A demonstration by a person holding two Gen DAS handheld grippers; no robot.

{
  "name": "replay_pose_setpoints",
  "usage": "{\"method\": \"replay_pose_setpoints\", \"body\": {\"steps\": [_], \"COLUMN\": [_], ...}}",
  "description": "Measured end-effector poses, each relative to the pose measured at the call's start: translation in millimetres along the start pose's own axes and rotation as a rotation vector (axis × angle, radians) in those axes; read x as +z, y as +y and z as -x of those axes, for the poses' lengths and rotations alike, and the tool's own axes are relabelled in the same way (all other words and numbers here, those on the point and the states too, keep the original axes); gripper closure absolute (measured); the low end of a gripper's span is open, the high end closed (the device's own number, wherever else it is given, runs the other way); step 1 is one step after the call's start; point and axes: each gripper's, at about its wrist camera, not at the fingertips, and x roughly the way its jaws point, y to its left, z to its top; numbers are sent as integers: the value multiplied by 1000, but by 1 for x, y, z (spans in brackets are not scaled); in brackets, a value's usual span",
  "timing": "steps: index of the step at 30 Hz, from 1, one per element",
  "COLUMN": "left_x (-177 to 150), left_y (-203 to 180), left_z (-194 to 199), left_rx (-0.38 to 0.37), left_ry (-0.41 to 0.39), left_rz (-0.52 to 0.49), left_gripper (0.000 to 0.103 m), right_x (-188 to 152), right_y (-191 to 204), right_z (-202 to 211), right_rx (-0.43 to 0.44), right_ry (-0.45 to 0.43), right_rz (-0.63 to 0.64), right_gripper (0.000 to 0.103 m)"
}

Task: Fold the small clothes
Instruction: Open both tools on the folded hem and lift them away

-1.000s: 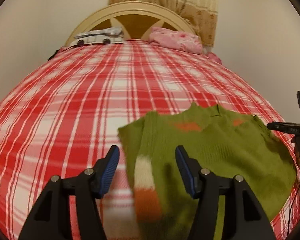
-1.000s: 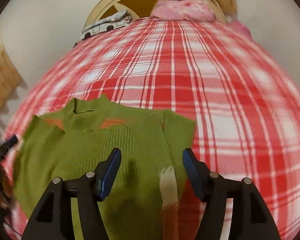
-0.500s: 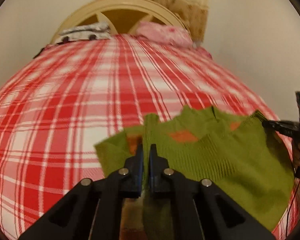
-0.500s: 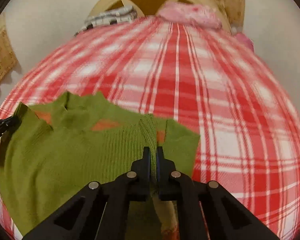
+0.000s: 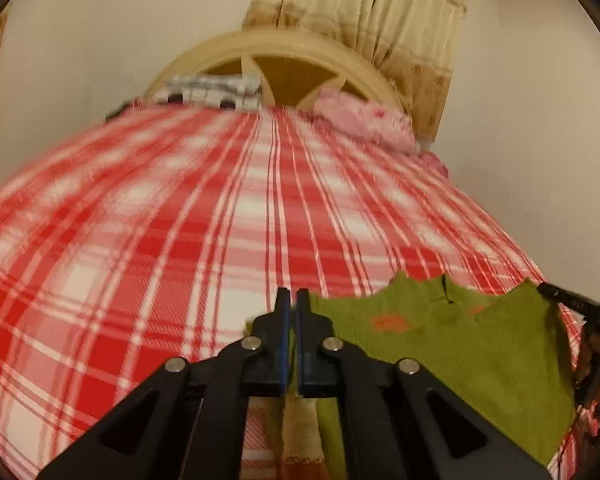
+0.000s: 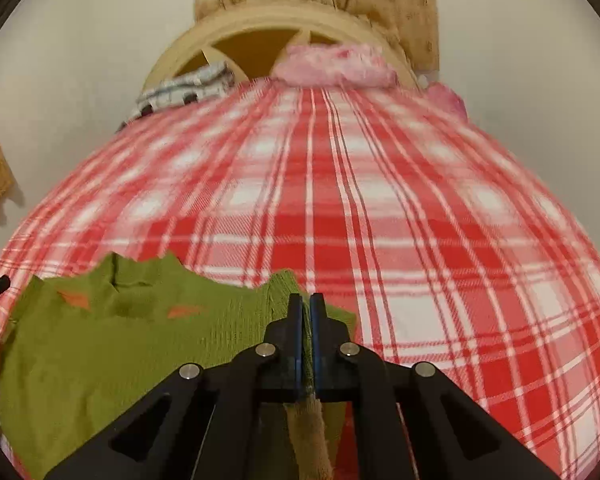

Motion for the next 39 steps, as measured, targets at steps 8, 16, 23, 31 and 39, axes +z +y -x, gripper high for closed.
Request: {"method": "replay_pose_setpoints", "body": {"steps": [8, 16, 23, 31, 39], "left_x": [-6, -36, -60, -53, -55], "left_y": [-24, -49, -57, -40, -31], "left_z": [-2, 29, -5, -43, -7], "left_rx": [-23, -30, 69, 150, 115], "left_ry": [66, 118, 264, 368, 297], "left_rz": [-94, -174, -230, -135, -68], "left_gripper": [91, 26, 26, 14, 13], "right_x": [-6, -22, -73, -59, -51], "right_y": [2, 29, 95, 83, 85], "right_z": [-30, 28, 46, -22, -24], "right_rx": [-54, 28, 216, 119, 76], "right_ry": [180, 134, 267, 340, 311], "right_rz": [47, 120, 269, 122, 106], "right_gripper": [96, 28, 28, 28, 25]}}
